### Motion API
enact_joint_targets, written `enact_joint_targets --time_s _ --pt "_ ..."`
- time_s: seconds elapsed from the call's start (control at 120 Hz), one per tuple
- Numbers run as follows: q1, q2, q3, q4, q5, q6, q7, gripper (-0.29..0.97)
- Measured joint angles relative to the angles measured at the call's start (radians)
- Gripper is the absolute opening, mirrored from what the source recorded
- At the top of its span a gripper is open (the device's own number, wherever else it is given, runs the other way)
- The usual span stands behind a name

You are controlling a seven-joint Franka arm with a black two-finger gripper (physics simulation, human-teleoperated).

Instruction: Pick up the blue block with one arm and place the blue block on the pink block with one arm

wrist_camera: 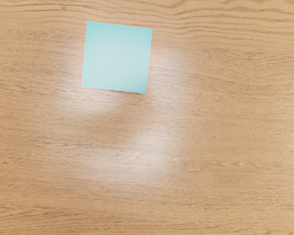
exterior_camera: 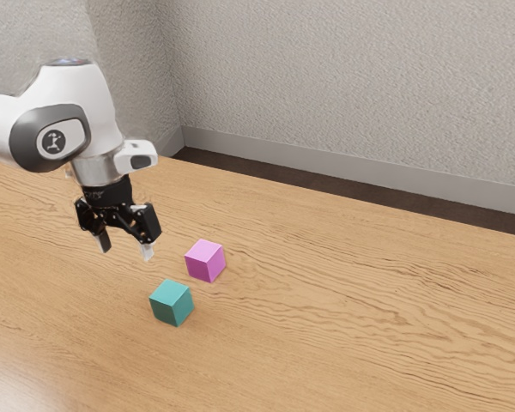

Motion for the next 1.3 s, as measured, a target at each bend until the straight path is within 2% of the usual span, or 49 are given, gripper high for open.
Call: enact_joint_targets --time_s 0.217,0.375,0.767,1.3 --pt "0.016 0.105 0.001 -0.046 -0.006 0.188 -0.049 0.68" --pt "0.052 0.190 0.002 -0.104 -0.025 0.263 -0.075 0.68" --pt "0.055 0.356 -0.009 -0.108 -0.087 0.436 -0.053 0.68" --pt "0.059 0.417 -0.018 -0.100 -0.091 0.562 0.128 0.68"
